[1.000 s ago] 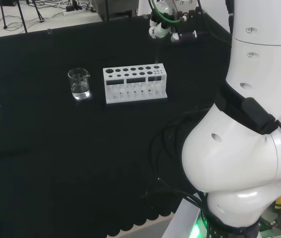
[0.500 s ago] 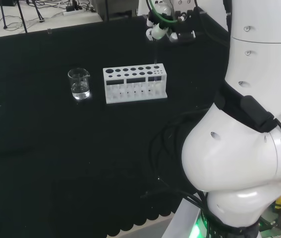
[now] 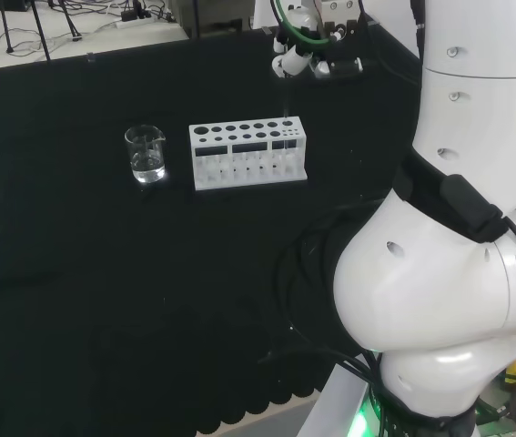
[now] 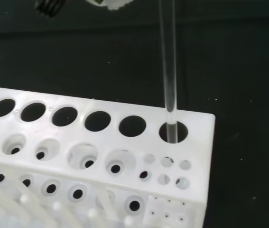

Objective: Take the glass rod from the white test tube rack.

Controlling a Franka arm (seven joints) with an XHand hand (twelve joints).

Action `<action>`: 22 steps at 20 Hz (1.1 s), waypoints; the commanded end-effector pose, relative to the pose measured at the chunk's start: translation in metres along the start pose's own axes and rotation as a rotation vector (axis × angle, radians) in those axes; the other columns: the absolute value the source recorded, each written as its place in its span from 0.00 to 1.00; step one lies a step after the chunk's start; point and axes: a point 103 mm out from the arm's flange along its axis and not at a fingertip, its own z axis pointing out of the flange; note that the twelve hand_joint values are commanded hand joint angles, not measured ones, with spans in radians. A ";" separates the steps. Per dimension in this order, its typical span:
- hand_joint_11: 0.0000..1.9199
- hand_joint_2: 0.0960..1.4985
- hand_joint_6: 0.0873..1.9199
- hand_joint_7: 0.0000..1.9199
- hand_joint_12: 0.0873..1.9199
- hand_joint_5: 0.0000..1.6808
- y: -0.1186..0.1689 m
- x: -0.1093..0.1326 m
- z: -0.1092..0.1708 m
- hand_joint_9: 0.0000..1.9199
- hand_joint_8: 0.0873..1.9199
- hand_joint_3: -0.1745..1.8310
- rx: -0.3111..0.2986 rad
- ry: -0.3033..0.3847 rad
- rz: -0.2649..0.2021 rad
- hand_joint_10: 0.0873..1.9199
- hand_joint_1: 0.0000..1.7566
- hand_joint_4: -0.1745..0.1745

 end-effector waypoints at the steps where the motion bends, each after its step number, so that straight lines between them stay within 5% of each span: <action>1: 0.87 0.51 0.45 0.58 0.54 0.33 0.002 0.009 0.000 0.90 0.42 0.48 -0.004 0.001 -0.024 0.38 0.52 0.00; 5: 0.88 0.52 0.46 0.62 0.53 0.40 0.002 0.007 0.001 0.91 0.46 0.47 -0.007 -0.005 -0.015 0.39 0.54 0.00; 9: 0.93 0.63 0.60 0.65 0.46 0.52 0.001 0.003 -0.003 0.89 0.57 0.28 -0.028 -0.027 0.005 0.43 0.63 0.00; 13: 0.91 0.50 0.62 0.55 0.41 0.56 -0.001 0.004 -0.009 0.85 0.63 0.43 -0.096 -0.052 0.016 0.49 0.71 0.00; 22: 0.84 0.51 0.43 0.56 0.43 0.58 -0.013 0.012 -0.044 0.83 0.66 0.39 -0.254 0.008 0.003 0.49 0.73 0.00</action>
